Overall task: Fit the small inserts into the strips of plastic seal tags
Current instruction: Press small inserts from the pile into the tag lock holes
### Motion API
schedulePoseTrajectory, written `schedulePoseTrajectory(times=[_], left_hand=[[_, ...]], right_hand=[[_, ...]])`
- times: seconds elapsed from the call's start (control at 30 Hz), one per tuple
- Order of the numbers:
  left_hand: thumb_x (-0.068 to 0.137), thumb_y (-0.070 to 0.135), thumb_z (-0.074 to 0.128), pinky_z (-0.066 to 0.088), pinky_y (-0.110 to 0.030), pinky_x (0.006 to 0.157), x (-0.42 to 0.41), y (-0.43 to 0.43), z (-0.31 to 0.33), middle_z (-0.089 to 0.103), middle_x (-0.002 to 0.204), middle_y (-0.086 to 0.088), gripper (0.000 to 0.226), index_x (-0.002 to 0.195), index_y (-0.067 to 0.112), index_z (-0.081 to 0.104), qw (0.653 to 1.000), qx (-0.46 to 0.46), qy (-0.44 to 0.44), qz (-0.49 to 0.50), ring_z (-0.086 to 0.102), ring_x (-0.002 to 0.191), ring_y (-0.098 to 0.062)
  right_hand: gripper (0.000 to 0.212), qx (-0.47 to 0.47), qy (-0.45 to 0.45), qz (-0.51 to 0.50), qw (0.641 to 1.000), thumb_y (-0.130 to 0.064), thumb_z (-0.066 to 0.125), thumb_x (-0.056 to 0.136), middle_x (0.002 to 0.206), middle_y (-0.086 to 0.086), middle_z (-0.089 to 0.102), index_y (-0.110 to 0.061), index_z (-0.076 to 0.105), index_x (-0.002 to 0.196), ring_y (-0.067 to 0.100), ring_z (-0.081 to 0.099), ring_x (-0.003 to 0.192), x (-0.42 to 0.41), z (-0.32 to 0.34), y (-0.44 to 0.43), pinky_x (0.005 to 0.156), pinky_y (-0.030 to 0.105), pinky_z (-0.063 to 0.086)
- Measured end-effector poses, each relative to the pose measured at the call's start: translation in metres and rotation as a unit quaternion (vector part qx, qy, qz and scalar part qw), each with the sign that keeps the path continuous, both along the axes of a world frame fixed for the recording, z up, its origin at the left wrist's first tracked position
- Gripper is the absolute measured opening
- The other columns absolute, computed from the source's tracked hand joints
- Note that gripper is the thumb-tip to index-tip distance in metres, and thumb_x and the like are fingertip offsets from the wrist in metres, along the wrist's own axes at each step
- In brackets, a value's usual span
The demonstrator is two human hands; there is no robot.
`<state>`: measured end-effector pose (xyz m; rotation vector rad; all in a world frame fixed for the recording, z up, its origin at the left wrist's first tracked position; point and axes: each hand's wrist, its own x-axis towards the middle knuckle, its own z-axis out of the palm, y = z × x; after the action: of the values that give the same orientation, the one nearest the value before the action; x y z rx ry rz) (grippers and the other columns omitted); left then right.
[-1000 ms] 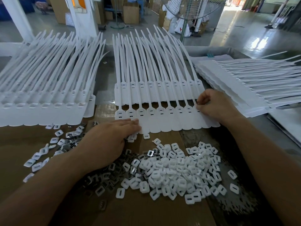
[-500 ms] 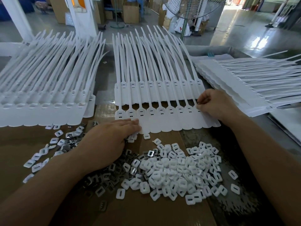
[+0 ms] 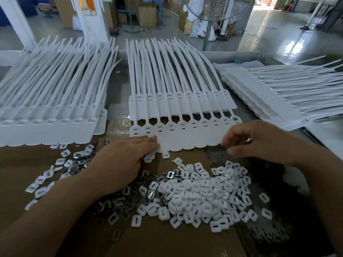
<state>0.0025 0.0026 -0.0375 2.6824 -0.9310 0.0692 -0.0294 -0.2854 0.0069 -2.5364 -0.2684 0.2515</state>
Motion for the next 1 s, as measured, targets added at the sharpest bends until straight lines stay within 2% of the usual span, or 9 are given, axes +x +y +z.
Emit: schedulePoseTrajectory(times=[0.1,0.23,0.4,0.57,0.7,0.83,0.9,1.0], left_hand=[[0.084,0.004,0.039,0.001,0.001,0.092,-0.002,0.001,0.000,0.018,0.130,0.032,0.059,0.133,0.037,0.039,1.000,-0.001,0.001,-0.004,0.012,0.116,0.018],[0.084,0.004,0.039,0.007,-0.006,0.098,-0.002,0.001,0.000,0.018,0.130,0.032,0.060,0.134,0.037,0.038,1.000,-0.001,0.000,-0.003,0.013,0.117,0.018],[0.084,0.004,0.040,0.006,-0.005,0.097,-0.002,0.001,0.001,0.015,0.127,0.033,0.060,0.134,0.037,0.038,1.000,-0.002,0.002,-0.003,0.012,0.117,0.018],[0.085,0.004,0.039,0.004,-0.006,0.097,-0.002,0.001,0.001,0.024,0.138,0.028,0.059,0.134,0.037,0.038,1.000,-0.002,0.000,0.001,0.011,0.116,0.018],[0.085,0.004,0.039,0.006,-0.007,0.098,-0.001,0.000,0.002,0.022,0.136,0.029,0.060,0.135,0.037,0.037,1.000,-0.003,0.000,0.000,0.011,0.117,0.018],[0.085,0.005,0.039,-0.001,0.001,0.092,0.000,0.002,0.002,0.014,0.127,0.034,0.060,0.134,0.039,0.036,1.000,-0.001,-0.001,-0.006,0.010,0.117,0.019],[0.084,0.004,0.040,0.000,0.001,0.093,0.000,0.002,0.001,0.015,0.127,0.034,0.060,0.134,0.038,0.038,1.000,-0.003,-0.002,-0.006,0.012,0.117,0.018],[0.084,0.005,0.041,0.009,-0.007,0.098,0.000,0.002,-0.001,0.015,0.127,0.034,0.060,0.134,0.039,0.038,1.000,-0.004,-0.007,-0.004,0.014,0.117,0.017]], right_hand=[[0.013,-0.011,0.033,0.036,0.999,-0.029,0.073,0.073,0.078,-0.030,0.062,-0.038,0.064,0.077,-0.011,0.057,0.069,-0.009,0.000,0.005,0.063,0.001,0.039],[0.016,-0.049,0.045,0.053,0.996,-0.034,0.073,0.073,0.081,-0.038,0.055,-0.043,0.060,0.075,-0.016,0.052,0.073,-0.010,-0.009,0.015,0.062,0.000,0.037],[0.018,-0.050,0.049,0.050,0.996,-0.026,0.072,0.077,0.074,-0.037,0.057,-0.036,0.059,0.070,-0.015,0.054,0.069,-0.009,-0.013,0.021,0.060,0.001,0.038],[0.016,-0.054,0.044,0.058,0.996,-0.021,0.068,0.081,0.070,-0.037,0.056,-0.031,0.059,0.072,-0.015,0.053,0.066,-0.013,-0.008,0.025,0.060,0.003,0.038],[0.013,0.023,-0.009,-0.008,1.000,-0.020,0.059,0.086,0.071,-0.022,0.064,-0.027,0.053,0.076,-0.003,0.057,0.061,-0.013,-0.002,0.026,0.059,0.016,0.045],[0.013,0.068,-0.055,-0.079,0.993,-0.017,0.059,0.086,0.067,-0.002,0.067,-0.023,0.053,0.076,0.004,0.059,0.056,-0.007,0.000,0.021,0.059,0.025,0.048],[0.014,0.070,-0.081,-0.113,0.988,-0.017,0.063,0.084,0.067,-0.002,0.064,-0.024,0.055,0.075,0.009,0.060,0.060,-0.001,-0.001,0.015,0.062,0.025,0.049],[0.018,0.093,-0.106,-0.175,0.974,-0.008,0.065,0.082,0.075,-0.002,0.065,-0.024,0.059,0.076,0.013,0.064,0.066,0.010,-0.006,0.002,0.063,0.022,0.049]])
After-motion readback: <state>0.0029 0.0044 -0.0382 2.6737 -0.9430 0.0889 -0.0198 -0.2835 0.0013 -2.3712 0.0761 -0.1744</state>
